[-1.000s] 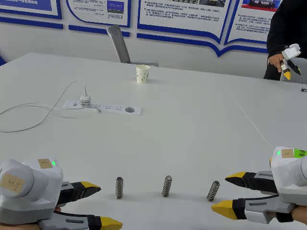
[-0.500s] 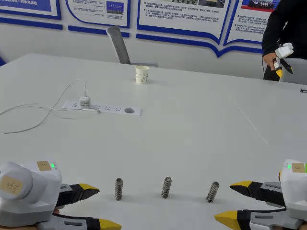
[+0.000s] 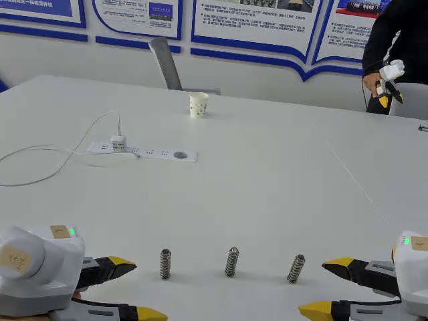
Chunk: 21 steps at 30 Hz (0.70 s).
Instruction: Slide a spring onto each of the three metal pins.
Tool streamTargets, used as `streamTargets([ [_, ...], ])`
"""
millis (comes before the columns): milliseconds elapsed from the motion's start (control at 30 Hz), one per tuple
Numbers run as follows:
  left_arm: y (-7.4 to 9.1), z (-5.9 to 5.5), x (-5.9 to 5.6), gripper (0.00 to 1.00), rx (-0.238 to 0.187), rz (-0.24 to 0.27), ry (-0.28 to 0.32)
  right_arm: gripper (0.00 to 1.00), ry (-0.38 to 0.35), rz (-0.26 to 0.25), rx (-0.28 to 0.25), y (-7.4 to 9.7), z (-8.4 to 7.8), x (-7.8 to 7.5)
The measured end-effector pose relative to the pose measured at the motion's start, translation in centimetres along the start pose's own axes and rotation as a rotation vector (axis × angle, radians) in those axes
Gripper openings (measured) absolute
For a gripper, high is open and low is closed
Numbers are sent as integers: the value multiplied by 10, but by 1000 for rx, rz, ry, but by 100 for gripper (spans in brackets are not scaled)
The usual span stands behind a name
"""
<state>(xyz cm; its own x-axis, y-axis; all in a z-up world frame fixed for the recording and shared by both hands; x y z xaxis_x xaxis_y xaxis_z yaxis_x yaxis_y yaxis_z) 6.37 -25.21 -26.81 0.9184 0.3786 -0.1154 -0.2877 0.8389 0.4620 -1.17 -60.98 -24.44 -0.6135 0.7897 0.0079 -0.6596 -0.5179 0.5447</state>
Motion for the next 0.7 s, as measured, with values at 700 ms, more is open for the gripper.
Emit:
streamTargets([
  [700, 1, 3, -5, 66, -17, -7, 3, 60, 2, 0, -13, 0, 3, -1],
])
Point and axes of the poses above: the centre of the closed fingertips' face, and the gripper's own axes: y roughly backward along the fingers, x roughly to its left, z roughly out of its top, the point moved 10 cm from there along y, roughly backward along the fingers, and after that the axes turned 2 degrees about -y, right-handed, at the moved point
